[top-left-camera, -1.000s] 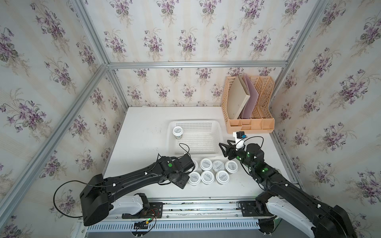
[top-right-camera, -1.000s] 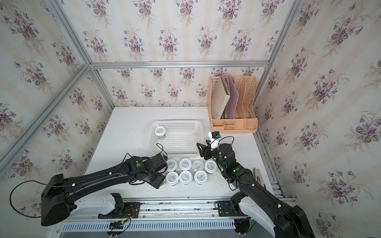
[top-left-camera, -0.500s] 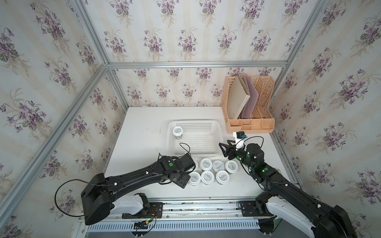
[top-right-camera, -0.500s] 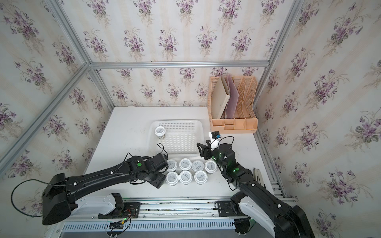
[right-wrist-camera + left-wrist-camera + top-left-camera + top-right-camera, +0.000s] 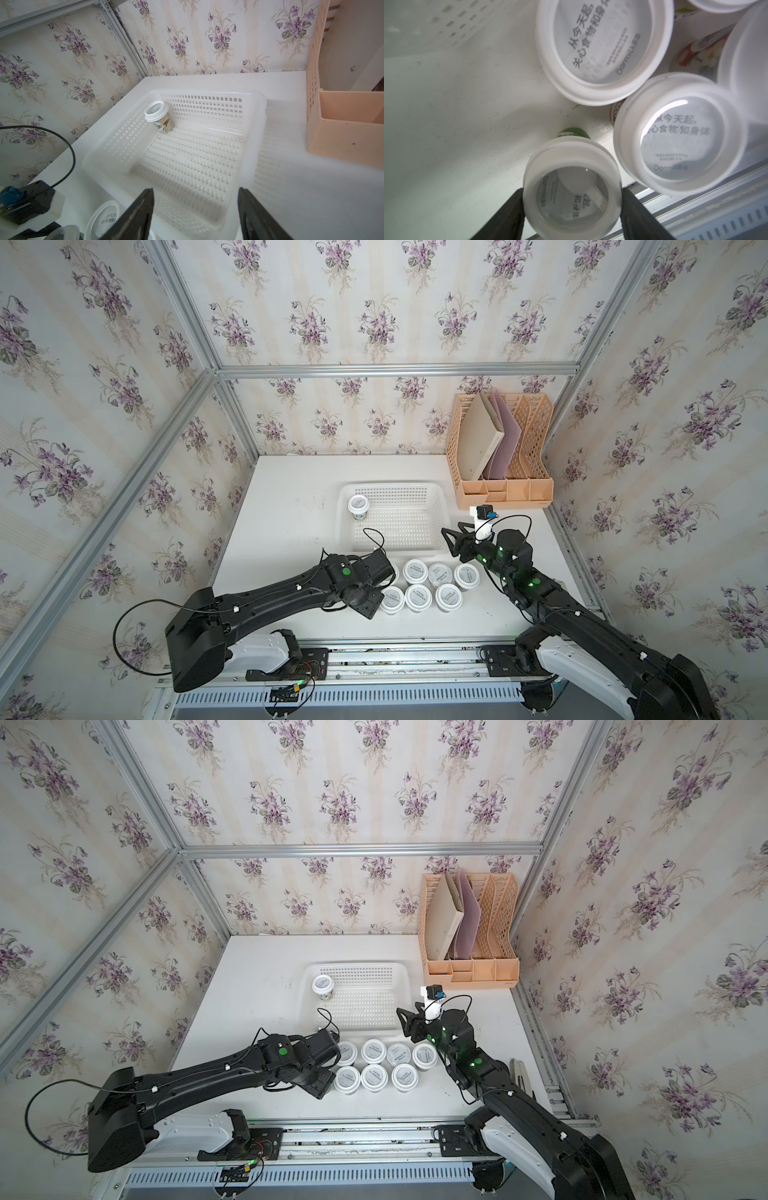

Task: Put the yogurt in the basket
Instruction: Pick up the yogurt from the center of the board.

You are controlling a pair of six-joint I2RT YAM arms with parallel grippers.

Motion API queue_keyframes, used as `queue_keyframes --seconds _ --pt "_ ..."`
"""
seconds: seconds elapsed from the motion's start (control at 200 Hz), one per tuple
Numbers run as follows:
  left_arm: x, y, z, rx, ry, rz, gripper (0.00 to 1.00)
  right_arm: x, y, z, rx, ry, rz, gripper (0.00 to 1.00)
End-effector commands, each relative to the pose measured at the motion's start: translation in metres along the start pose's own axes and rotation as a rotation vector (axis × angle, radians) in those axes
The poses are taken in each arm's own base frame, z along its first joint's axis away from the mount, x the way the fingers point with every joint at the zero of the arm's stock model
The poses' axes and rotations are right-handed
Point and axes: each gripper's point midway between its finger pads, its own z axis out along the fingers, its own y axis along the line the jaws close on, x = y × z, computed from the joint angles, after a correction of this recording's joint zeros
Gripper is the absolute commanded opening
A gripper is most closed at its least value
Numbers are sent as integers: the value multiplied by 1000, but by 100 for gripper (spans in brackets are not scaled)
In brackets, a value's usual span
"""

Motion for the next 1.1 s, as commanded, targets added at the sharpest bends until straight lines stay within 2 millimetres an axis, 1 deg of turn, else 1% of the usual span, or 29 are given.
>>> queue_keyframes --seconds 0.0,0.115,0.335,0.44,0.559,0.799,0.989,1.094 --pt "3 5 -1 -19 3 3 71 -3 2 0 -5 -12 -9 69" --pt "3 6 -1 -21 -3 1 70 -3 1 0 -4 -12 -9 69" --pt "5 7 4 -21 6 -4 68 -4 1 -1 -3 -16 -10 69" --pt "4 7 2 -24 3 -2 68 -3 1 -1 -4 -12 -9 69" --pt "3 10 -5 -32 -2 4 68 -3 1 0 -4 -13 -10 69" --pt "-2 16 -29 -43 -31 9 68 -3 2 0 -6 -10 -10 69" --pt "-11 24 -57 -63 -71 18 68 -3 2 0 -5 -9 -10 69" --pt "-21 30 -74 -76 -97 27 68 -2 1 1 -4 -6 -10 69"
